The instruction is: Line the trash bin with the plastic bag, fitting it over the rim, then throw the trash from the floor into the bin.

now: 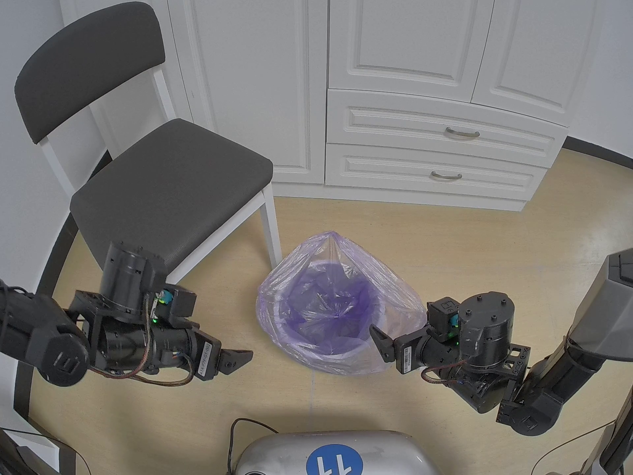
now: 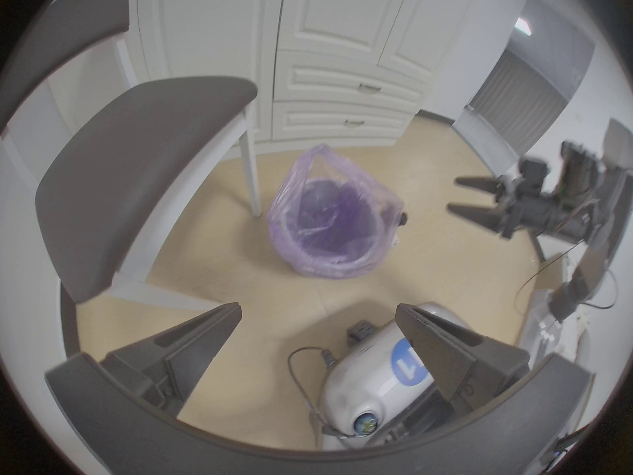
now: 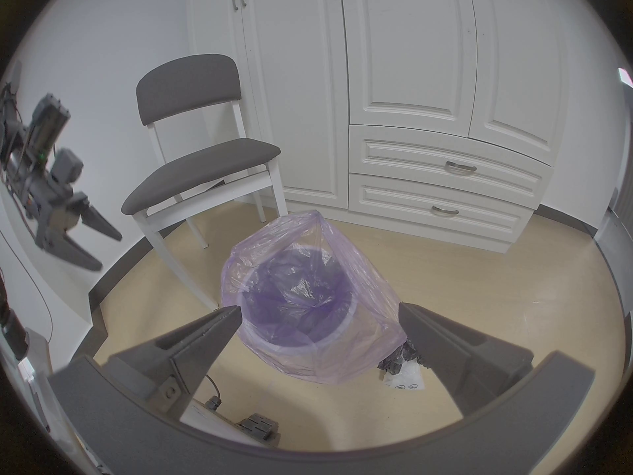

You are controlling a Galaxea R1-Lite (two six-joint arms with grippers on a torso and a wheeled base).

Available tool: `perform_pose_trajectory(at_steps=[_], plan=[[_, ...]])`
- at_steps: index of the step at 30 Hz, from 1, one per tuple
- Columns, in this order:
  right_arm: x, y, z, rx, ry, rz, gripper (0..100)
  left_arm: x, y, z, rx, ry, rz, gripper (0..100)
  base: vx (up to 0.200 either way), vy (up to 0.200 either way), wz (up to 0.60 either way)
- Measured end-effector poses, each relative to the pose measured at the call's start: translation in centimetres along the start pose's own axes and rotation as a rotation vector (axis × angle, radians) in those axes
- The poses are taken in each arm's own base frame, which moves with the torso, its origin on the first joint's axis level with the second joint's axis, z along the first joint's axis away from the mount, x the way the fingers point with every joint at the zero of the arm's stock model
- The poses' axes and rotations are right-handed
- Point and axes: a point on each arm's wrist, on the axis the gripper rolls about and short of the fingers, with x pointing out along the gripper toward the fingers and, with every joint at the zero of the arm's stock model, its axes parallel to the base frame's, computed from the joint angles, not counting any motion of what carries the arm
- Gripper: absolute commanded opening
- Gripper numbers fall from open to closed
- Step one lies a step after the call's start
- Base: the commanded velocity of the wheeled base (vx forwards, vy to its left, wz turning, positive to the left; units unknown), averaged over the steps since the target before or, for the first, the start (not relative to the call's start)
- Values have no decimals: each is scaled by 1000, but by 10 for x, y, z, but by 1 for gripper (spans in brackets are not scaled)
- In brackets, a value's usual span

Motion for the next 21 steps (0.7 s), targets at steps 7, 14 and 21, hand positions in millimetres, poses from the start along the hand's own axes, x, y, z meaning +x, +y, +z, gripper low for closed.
perform_pose_trajectory(at_steps=[7,14,21], plan=[[-1,1,-1,8,1,4,100,-36,-7,20,-4,-116,-169,100,0,0,0],[-1,2,-3,8,5,8,100,-47,-7,20,-16,-146,-164,100,114,0,0],[0,3,-5,5,13,8,100,-43,-6,20,-24,-138,-163,100,57,0,0]])
